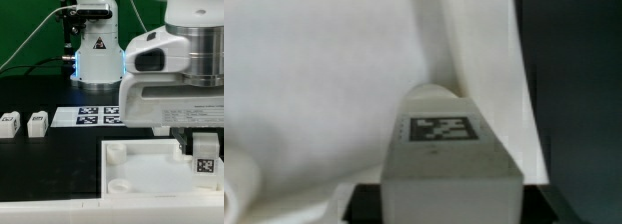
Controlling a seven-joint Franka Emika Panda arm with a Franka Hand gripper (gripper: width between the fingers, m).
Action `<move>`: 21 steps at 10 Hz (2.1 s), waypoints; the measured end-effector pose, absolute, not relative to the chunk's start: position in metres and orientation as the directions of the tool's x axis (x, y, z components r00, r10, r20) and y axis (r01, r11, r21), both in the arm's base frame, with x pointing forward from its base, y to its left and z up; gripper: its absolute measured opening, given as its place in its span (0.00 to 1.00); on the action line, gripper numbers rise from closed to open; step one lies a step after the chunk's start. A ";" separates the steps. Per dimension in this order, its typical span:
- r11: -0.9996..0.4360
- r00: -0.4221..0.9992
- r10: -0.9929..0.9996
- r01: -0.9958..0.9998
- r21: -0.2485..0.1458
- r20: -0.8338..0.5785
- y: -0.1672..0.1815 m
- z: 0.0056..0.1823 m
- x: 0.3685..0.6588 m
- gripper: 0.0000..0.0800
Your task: Assemble one leg
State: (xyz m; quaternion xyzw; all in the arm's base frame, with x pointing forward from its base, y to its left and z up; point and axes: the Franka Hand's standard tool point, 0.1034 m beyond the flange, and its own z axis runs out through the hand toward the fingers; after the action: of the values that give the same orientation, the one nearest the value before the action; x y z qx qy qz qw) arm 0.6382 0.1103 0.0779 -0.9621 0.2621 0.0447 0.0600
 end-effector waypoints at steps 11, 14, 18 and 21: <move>-0.163 0.168 -0.968 -0.986 -0.042 -0.188 0.118 0.076 0.631 0.64; -0.625 0.631 -0.765 -0.776 -0.092 -0.127 0.127 0.075 0.629 0.80; -0.869 0.879 -0.469 -0.476 -0.133 -0.083 0.126 0.075 0.629 0.81; -0.993 0.999 -0.035 -0.036 -0.111 -0.007 0.118 0.074 0.634 0.81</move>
Offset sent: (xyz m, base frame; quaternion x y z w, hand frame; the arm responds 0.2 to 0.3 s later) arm -0.0053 0.0201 -0.0110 0.0856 -0.0486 0.3791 0.9201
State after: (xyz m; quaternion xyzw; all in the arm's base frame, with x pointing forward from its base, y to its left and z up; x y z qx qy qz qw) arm 0.6341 0.1178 0.0738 -0.9983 0.0179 0.0025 0.0555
